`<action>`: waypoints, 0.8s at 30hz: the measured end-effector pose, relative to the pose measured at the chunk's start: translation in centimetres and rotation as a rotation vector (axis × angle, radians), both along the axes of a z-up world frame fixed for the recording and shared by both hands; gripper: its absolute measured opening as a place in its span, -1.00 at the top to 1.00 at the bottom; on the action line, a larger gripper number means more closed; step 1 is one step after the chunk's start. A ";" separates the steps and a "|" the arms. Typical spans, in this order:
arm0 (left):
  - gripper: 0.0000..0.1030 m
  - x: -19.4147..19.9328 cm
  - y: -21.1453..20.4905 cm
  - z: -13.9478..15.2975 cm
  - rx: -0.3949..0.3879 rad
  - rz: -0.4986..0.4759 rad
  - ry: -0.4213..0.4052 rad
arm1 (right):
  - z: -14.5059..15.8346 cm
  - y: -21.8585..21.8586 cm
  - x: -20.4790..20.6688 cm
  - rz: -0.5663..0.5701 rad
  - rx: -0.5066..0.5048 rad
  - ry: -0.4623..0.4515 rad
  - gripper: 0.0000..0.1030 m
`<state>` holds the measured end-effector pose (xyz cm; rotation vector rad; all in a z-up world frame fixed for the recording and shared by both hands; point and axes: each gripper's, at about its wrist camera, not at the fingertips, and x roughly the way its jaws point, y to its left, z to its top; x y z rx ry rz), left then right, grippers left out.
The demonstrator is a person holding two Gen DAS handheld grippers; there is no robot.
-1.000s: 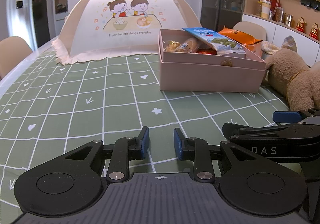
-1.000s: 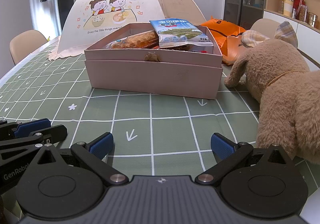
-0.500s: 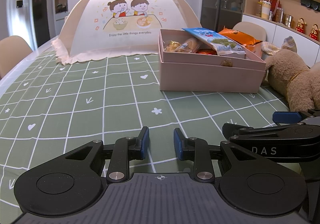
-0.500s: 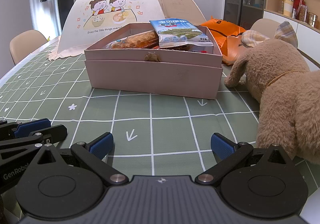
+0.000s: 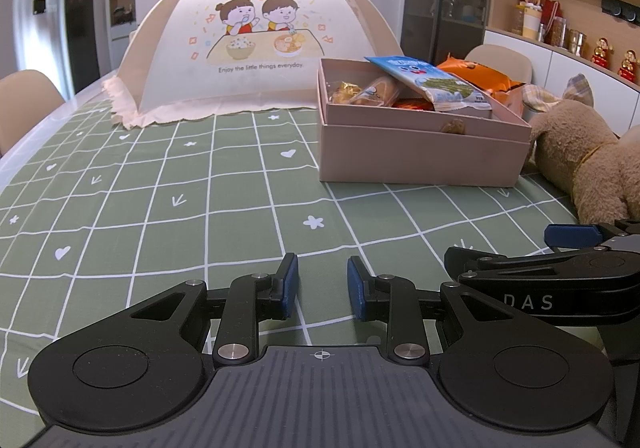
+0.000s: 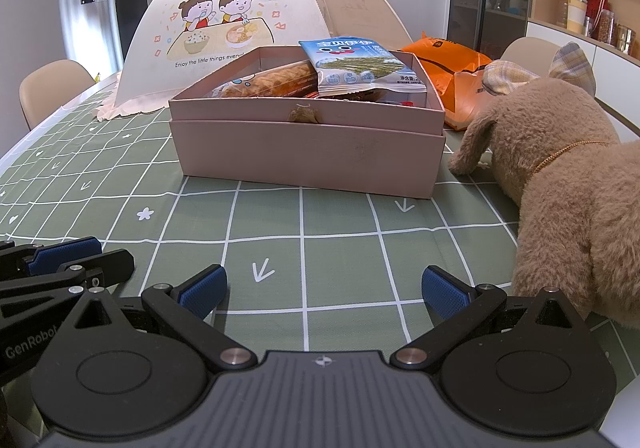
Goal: Organize snacks
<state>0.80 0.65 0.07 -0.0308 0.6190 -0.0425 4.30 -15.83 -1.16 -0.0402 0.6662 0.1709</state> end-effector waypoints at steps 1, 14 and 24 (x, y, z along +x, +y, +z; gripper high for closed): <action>0.41 0.0 0.0 0.0 0.000 0.000 0.000 | 0.0 0.0 0.0 0.000 0.000 0.000 -1.00; 0.41 -0.1 0.1 0.0 -0.016 0.005 -0.001 | 0.0 0.0 0.0 0.000 0.000 0.000 -1.00; 0.40 0.0 -0.2 0.0 0.011 0.008 -0.001 | 0.0 0.0 0.0 0.000 0.000 0.000 -1.00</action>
